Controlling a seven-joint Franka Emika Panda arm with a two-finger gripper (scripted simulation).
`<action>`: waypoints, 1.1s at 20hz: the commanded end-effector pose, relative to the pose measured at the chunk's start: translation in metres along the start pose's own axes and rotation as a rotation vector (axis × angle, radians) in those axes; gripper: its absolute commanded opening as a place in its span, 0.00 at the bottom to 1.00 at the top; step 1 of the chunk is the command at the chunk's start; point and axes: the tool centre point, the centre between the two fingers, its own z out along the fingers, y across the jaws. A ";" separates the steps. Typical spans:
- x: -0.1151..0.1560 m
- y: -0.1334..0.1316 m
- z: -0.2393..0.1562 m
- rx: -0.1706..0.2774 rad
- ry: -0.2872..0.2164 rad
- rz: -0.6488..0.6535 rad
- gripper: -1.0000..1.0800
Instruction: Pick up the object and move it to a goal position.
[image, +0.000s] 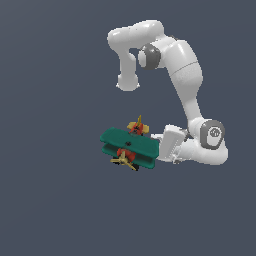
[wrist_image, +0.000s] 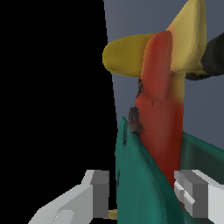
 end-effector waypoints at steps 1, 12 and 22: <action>0.000 0.000 0.001 0.000 0.000 0.000 0.62; 0.000 0.000 0.001 0.000 0.000 0.000 0.00; -0.025 -0.024 0.000 -0.039 -0.004 0.140 0.00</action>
